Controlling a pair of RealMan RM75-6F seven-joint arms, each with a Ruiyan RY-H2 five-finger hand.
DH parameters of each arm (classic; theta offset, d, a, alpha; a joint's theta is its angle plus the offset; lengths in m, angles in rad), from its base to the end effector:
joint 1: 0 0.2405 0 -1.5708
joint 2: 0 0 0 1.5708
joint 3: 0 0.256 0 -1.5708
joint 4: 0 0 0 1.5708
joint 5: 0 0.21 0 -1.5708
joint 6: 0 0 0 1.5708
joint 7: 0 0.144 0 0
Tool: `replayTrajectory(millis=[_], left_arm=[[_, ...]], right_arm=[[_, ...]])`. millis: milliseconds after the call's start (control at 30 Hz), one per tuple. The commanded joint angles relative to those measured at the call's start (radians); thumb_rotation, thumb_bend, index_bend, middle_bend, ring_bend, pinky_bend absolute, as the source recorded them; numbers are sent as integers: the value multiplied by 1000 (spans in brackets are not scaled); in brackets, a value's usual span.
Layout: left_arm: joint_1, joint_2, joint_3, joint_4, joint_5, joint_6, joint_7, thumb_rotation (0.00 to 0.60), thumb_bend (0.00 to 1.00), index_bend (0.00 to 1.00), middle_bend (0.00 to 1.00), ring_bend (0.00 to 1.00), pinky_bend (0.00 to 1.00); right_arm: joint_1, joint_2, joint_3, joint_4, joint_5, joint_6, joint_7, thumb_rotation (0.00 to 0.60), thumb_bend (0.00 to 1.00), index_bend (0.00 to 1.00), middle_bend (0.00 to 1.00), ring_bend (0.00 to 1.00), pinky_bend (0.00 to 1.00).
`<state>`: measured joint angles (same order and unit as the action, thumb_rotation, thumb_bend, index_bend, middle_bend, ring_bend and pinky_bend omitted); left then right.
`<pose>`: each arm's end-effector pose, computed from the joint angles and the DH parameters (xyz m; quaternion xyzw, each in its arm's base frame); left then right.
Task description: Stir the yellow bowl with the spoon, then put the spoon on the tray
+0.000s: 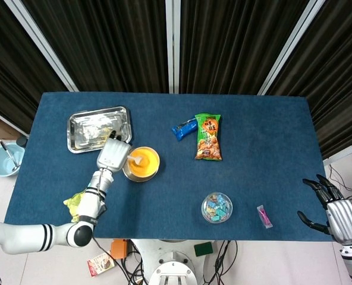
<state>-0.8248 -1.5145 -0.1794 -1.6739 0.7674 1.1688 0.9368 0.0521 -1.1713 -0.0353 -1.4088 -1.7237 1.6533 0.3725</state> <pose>-0.1264 0.3424 0.0052 -0.7564 -0.2795 -0.2562 0.5329 -0.3173 -0.1515 0.1562 0.5996 -0.4026 0.4977 0.4804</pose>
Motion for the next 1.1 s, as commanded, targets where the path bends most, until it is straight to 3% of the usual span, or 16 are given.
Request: replayTrajectory(millis=[33,367,533,767,1100], left_arm=[[2,21,-11,-22,-14,-14,-27,600,443,633,527,317,182],[-11,79,-19,-89,-42,-21,-60,600,442,633,526,317,182],[-34,65,22,-76,-18,33,37,600,441,633,526,317,181],[-61,-17,113,-4,96,166,263,600,442,638,530,317,183],[-66,-132,197,154,216,220,451,600,449,642,535,317,182]], right_arm=[[0,0,0,0,0,-1,1,600,245,172,217,78,188],[0,0,1,4,-1,2,4,600,246,172,217,78,188],[-1,-2,1,6,0,3,6,600,246,172,217,78,189],[-3,-2,0,7,1,4,8,600,246,172,217,78,188],[-4,-5,0,12,6,0,13,600,245,172,217,78,188]])
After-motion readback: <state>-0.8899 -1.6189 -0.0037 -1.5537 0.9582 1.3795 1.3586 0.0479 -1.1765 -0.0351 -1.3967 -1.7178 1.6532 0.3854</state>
